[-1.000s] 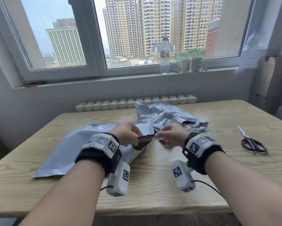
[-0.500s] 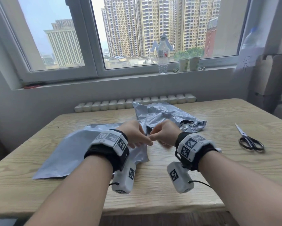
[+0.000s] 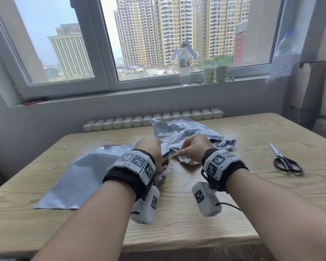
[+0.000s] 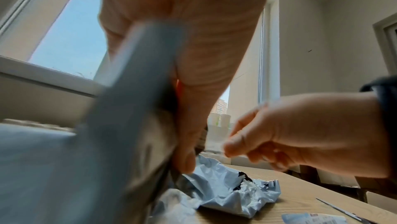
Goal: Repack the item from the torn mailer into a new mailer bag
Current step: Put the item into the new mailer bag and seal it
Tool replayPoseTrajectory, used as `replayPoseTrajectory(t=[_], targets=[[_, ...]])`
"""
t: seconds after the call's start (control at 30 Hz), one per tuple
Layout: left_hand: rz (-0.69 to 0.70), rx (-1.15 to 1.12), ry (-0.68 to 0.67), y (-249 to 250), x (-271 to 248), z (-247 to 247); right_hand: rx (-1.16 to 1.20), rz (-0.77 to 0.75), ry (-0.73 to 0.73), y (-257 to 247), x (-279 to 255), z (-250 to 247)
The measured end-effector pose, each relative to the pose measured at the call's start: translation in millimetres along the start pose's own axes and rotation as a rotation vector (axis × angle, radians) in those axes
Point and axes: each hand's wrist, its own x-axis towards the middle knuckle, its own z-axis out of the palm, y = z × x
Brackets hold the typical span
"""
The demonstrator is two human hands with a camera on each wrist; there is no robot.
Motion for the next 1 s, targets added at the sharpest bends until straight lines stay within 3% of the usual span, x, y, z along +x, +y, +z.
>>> replayPoseTrajectory(t=[0.13, 0.23, 0.4, 0.53, 0.7, 0.77, 0.83, 0.9, 0.93, 1.0], targets=[[0.030, -0.010, -0.088, -14, -4, 2, 0.029, 0.188, 0.166, 21, 9, -21], [0.060, -0.025, -0.179, -14, -8, 8, 0.240, 0.310, 0.090, 23, 8, -26], [0.103, -0.092, -0.223, -10, -8, 11, 0.369, 0.306, -0.047, 16, 4, -23], [0.097, -0.159, -0.236, -9, -10, 15, 0.113, 0.214, 0.053, 23, 4, -28], [0.075, -0.445, -0.318, -6, -14, 19, -0.071, 0.150, 0.079, 23, -4, -29], [0.088, -0.490, -0.330, -4, -17, 22, 0.011, 0.180, 0.055, 21, -4, -27], [0.103, -0.494, -0.330, -4, -20, 26, 0.293, 0.305, 0.054, 18, -3, -29], [0.103, -0.465, -0.352, -5, -22, 31, 0.532, 0.424, 0.146, 17, -4, -35], [0.100, -0.450, -0.368, -5, -22, 32, 0.540, 0.444, 0.219, 21, -2, -39], [0.097, -0.425, -0.371, -4, -22, 33, 0.289, 0.399, 0.324, 29, 1, -46]])
